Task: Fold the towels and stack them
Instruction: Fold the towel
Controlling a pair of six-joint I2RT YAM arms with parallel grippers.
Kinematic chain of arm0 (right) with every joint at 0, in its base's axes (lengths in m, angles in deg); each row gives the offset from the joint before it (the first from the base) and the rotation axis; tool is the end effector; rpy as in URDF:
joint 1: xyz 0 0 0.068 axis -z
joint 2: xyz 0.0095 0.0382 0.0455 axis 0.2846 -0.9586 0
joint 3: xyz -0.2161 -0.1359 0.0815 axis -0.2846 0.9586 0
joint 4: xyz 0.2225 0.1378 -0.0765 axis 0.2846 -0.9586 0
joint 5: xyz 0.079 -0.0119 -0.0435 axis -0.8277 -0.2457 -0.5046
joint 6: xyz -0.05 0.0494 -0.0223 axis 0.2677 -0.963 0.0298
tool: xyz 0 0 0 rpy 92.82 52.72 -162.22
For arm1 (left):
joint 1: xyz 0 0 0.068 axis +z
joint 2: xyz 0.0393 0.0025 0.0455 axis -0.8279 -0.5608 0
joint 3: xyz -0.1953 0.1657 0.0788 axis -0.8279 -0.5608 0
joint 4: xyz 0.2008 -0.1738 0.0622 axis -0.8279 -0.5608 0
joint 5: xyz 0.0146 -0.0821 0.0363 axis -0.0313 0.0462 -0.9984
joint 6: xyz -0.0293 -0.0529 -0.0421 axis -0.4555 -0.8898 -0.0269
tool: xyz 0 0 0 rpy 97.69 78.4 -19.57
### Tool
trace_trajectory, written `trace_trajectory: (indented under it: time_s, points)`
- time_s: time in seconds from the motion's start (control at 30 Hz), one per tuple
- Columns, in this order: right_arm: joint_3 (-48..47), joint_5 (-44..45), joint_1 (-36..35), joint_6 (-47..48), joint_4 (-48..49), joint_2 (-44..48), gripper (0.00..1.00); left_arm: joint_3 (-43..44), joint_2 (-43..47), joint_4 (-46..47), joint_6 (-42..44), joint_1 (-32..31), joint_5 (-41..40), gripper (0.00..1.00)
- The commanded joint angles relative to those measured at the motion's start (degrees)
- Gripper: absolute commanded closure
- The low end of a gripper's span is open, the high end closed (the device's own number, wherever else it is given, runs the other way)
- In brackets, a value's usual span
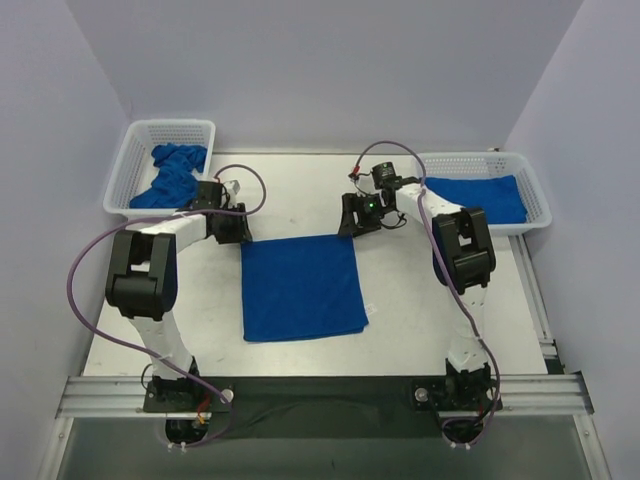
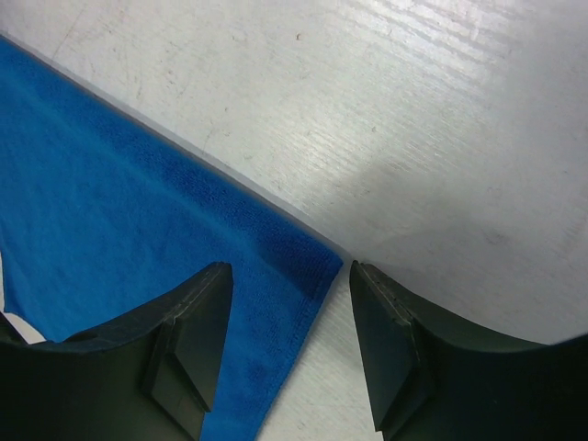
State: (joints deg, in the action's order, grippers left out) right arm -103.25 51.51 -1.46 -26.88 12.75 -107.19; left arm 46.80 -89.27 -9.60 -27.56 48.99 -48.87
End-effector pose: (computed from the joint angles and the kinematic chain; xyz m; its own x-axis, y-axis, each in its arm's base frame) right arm 0.4596 0.1878 0.1347 -0.7826 -0.1887 -0.5932 -0.5463 0.6651 0.5092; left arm 0.3988 -0.0615 0.1236 -0.8487 -0.1230 -0.5143 0.0445 0.9525 -0.3012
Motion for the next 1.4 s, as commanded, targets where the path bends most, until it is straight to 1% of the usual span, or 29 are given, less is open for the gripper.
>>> trace_trajectory:
  time_s: [0.0,0.17,0.27,0.3,0.43,0.5,0.57,0.6,0.7,0.73,0.8,0.9,0.97,1.0,1.07,1.1,1.17,1.2,1.27,1.3,1.33,1.37]
  points:
    - [-0.8,1.1,-0.8,0.1,-2.7,-3.2,0.46,0.0,-3.9,-4.0,0.6,0.1,1.0,0.50]
    - [-1.2,3.5,-0.7,-0.6,-2.7,-3.8,0.46,0.6,-4.7,-5.2,0.8,0.1,1.0,0.51]
    - [-0.5,4.2,-0.5,-0.5,-2.8,-3.6,0.49,0.4,-4.6,-5.2,0.9,0.1,1.2,0.57]
    - [-0.3,4.1,-0.5,-0.4,-2.8,-3.6,0.50,0.4,-4.6,-5.2,1.0,0.1,1.5,0.59]
    - [-0.2,2.8,-0.4,0.3,-3.3,-3.9,0.53,0.2,-4.8,-5.5,1.0,0.1,2.1,0.60]
    - [-0.4,1.6,-0.4,0.6,-3.5,-4.5,0.57,0.2,-4.9,-5.6,1.0,0.1,2.4,0.61]
    - [-0.7,1.2,-0.5,0.6,-3.6,-5.1,0.59,0.2,-4.9,-5.6,1.0,0.1,2.6,0.62]
    - [-0.8,0.9,-0.4,0.7,-3.7,-5.1,0.61,0.2,-4.9,-5.6,1.0,0.1,2.6,0.65]
    - [-0.7,0.6,-0.4,0.7,-3.7,-5.6,0.62,0.3,-5.1,-5.9,1.0,0.1,3.1,0.68]
    - [-0.7,0.6,-0.4,0.6,-3.7,-5.7,0.67,0.3,-5.2,-5.9,1.0,0.1,3.1,0.68]
    - [-0.6,0.6,-0.3,0.5,-3.7,-5.8,0.68,0.3,-5.2,-5.9,1.0,0.1,3.2,0.71]
    - [-0.4,0.7,0.0,0.5,-3.7,-5.8,0.76,0.3,-5.2,-5.9,1.0,0.1,3.2,0.75]
    - [-0.3,0.7,0.2,0.4,-3.7,-5.7,0.76,0.4,-5.3,-6.0,1.1,0.1,3.2,0.77]
    - [-0.4,0.7,0.3,0.4,-3.7,-5.7,0.80,0.4,-5.3,-6.2,1.1,0.1,3.2,0.80]
    - [-0.3,0.7,0.4,0.4,-3.7,-5.6,0.84,0.5,-5.4,-6.3,1.2,0.1,3.2,0.83]
    - [-0.3,0.7,0.4,0.4,-3.7,-5.6,0.85,0.5,-5.3,-6.4,1.2,0.1,3.2,0.88]
    - [-0.3,0.7,0.4,0.5,-3.7,-5.5,0.89,0.5,-5.3,-6.4,1.2,0.0,3.2,0.91]
    - [-0.1,0.7,0.4,0.3,-3.7,-5.4,0.92,0.5,-5.3,-6.6,1.2,0.1,3.2,0.91]
    - [-0.1,0.7,0.4,0.4,-3.7,-5.5,0.91,0.5,-5.1,-7.1,1.4,0.1,2.8,0.91]
    - [0.1,0.6,0.4,0.4,-3.7,-5.4,0.92,0.4,-4.9,-7.3,1.4,0.1,2.5,0.89]
    - [0.2,0.6,0.4,0.3,-3.7,-5.3,0.92,0.2,-4.2,-7.3,1.5,0.1,1.3,0.73]
    - [0.2,0.5,0.4,0.4,-3.7,-5.2,0.91,0.0,-3.6,-7.3,1.4,0.0,0.4,0.63]
